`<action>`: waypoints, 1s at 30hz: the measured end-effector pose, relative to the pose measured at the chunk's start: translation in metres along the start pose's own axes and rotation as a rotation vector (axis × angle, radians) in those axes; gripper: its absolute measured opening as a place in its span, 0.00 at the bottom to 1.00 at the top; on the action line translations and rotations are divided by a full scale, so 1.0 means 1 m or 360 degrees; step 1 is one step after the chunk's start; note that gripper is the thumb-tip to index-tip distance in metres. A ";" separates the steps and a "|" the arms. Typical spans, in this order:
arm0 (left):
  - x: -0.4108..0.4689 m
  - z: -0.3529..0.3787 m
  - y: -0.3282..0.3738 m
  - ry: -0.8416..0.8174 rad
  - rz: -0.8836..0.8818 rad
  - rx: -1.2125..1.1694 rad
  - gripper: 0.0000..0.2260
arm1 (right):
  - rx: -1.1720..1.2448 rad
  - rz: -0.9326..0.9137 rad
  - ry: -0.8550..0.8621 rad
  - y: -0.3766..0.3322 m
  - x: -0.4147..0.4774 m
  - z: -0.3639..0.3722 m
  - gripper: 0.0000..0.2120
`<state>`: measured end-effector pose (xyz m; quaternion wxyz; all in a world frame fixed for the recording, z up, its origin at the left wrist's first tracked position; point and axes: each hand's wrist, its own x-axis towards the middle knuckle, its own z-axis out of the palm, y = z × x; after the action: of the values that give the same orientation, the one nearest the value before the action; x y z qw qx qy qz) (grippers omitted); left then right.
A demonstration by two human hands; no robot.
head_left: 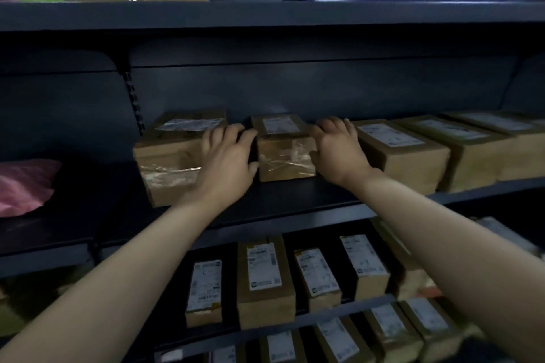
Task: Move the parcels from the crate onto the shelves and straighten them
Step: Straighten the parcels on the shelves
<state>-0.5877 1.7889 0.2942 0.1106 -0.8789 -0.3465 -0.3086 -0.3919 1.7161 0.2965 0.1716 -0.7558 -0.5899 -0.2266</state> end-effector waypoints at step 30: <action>0.104 0.091 0.246 -0.0460 -0.0025 -0.0256 0.25 | -0.0253 0.0062 -0.0604 0.303 -0.024 -0.014 0.33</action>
<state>-0.3187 1.7016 0.2919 -0.0135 -0.9174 -0.3398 -0.2066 -0.1050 1.6153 0.2973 0.0016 -0.8074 -0.5772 -0.1224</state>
